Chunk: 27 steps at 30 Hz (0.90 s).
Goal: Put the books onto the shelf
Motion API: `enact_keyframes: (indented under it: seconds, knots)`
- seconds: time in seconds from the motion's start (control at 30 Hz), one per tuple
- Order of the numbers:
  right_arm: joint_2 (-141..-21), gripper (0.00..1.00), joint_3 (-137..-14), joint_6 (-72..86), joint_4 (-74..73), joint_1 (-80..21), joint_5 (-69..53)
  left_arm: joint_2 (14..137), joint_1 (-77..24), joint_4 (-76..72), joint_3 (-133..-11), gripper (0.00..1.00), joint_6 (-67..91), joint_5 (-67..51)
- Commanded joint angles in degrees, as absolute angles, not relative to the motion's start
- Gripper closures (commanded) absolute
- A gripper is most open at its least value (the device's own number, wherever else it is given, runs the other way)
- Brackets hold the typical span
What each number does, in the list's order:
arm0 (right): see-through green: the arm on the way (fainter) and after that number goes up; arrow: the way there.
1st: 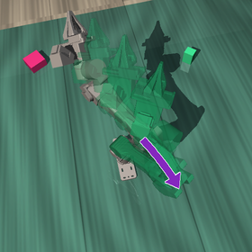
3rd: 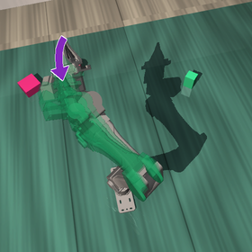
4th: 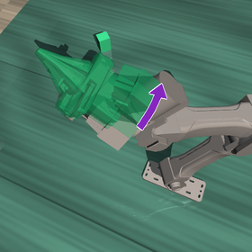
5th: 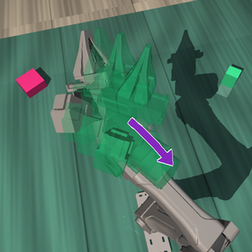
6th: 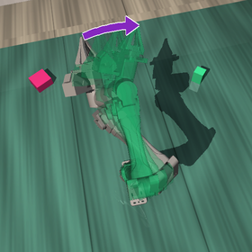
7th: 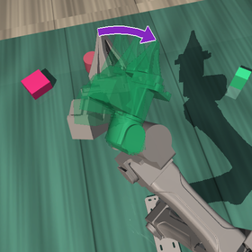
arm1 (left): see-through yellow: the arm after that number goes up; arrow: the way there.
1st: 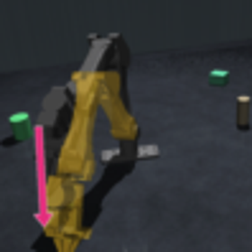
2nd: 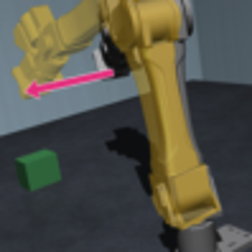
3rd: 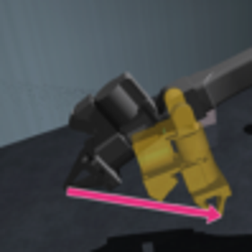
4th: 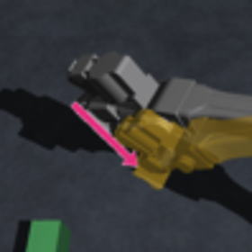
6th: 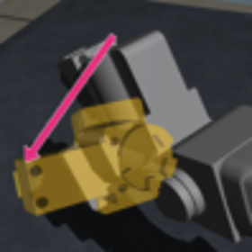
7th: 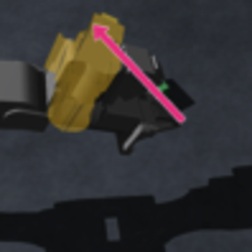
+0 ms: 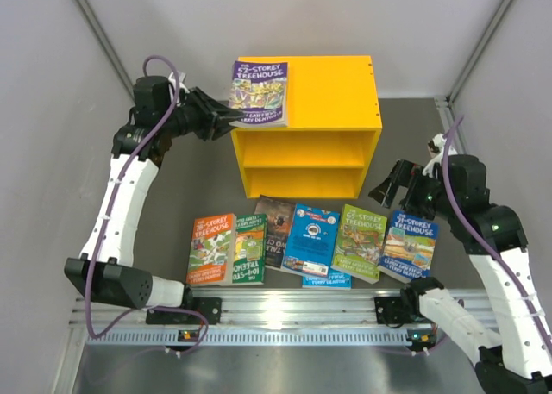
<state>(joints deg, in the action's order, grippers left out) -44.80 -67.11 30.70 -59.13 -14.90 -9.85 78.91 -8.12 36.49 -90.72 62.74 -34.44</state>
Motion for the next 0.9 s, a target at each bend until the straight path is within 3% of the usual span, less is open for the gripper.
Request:
enact_keyframes:
  seconds: [0.0, 0.07, 0.17, 0.2, 0.3, 0.4, 0.6, 0.77, 0.87]
  knots:
    - [-44.82, 0.0, -66.97, 31.29, -56.08, -15.56, -10.02, 80.42, -8.26, 40.61, -91.84, 0.69, 60.12, -32.43]
    - [-44.74, 0.0, -66.8, 31.38, -55.99, -15.47, -10.02, 80.51, -8.26, 40.61, -91.93, 0.53, 60.21, -32.61]
    - [-44.65, 0.0, -66.62, 31.38, -55.9, -15.56, -9.84, 80.6, -8.26, 40.61, -92.37, 0.38, 59.94, -32.7]
    - [-44.47, 0.0, -66.62, 31.38, -55.99, -15.56, -9.76, 80.6, -8.26, 40.61, -92.72, 0.23, 59.59, -32.7]
    - [-44.21, 0.0, -66.53, 31.29, -55.99, -15.56, -9.58, 81.64, -8.26, 45.75, -95.88, 0.09, 56.27, -30.68]
    - [-44.21, 0.0, -66.45, 31.2, -56.16, -15.56, -9.58, 84.62, -8.26, 57.15, -105.52, 0.08, 49.34, -23.75]
    - [-45.26, 0.0, -66.88, 30.59, -56.16, -15.56, -10.11, 86.31, -8.26, 71.01, -112.32, 0.08, 40.53, -2.52]
    - [-45.97, 0.0, -67.32, 29.88, -56.16, -15.56, -10.37, 79.39, -8.09, 73.03, -104.88, 0.06, 40.78, 7.2]
    - [-46.05, 0.0, -67.41, 29.1, -55.99, -15.64, -11.77, 75.17, -7.12, 73.92, -94.07, 0.05, 43.94, 8.7]
